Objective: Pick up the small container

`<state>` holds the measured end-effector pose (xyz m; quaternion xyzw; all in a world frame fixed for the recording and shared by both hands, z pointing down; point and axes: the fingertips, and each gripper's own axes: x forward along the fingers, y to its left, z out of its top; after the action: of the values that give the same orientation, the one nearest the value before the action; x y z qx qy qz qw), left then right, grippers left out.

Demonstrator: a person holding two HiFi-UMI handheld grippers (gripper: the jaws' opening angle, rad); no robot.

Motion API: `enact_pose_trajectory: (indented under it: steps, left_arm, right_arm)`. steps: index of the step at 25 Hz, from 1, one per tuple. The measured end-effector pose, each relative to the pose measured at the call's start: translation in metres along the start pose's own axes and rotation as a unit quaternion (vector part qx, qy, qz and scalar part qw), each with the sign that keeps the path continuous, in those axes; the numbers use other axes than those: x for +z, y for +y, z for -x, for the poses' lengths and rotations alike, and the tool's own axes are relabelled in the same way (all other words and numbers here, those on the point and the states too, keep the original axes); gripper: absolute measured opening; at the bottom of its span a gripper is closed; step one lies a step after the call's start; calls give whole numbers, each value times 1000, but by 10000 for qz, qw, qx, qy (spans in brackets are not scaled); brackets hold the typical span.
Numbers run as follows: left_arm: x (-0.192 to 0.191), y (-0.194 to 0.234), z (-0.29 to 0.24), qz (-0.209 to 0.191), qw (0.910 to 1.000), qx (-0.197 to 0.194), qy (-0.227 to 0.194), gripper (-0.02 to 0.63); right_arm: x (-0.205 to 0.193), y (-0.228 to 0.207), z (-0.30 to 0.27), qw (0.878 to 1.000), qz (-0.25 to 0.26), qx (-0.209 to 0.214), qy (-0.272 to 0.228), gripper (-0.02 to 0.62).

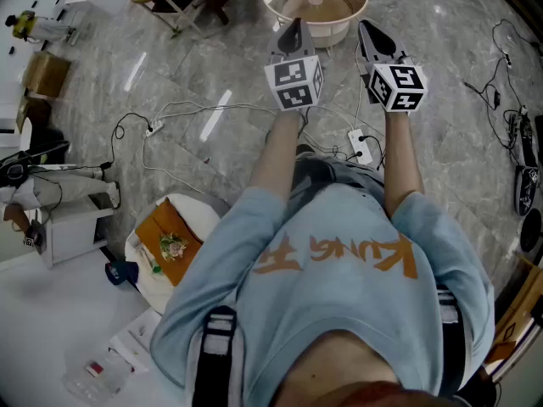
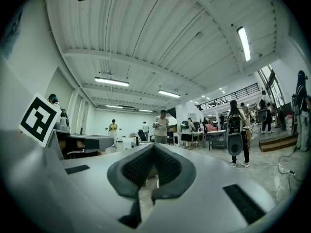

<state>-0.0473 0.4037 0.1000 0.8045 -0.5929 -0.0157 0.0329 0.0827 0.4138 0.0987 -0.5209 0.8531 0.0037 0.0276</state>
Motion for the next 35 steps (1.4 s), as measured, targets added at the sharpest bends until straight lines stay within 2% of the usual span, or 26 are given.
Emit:
enact_pose_trajectory:
  steps: [8, 12, 16, 20, 25, 31, 35]
  left_arm:
    - [-2, 0, -3, -65, 9999, -24, 106, 24]
    - [-6, 10, -11, 13, 9998, 64, 180, 23]
    - [-10, 7, -24, -12, 9997, -13, 263, 25]
    - [-20, 12, -39, -64, 9993, 47, 376, 24]
    - [-24, 16, -78, -83, 9993, -16, 361, 23]
    - [-32, 31, -145, -187, 9990, -233, 318, 23]
    - [-51, 65, -210, -222, 9979, -142, 596, 23]
  right_arm:
    - [-7, -25, 3, 9982, -373, -459, -49, 12]
    - [-8, -35, -1, 9976, -450, -525, -30, 12]
    - [-11, -45, -1, 9973, -524, -516, -22, 12]
    - [-14, -66, 6, 9956, -787, -501, -116, 12]
    - [-14, -96, -9, 9949, -786, -607, -194, 12]
    - [-26, -121, -69, 9963, -638, -543, -183, 12]
    - [-34, -129, -130, 9967, -711, -130, -359, 12]
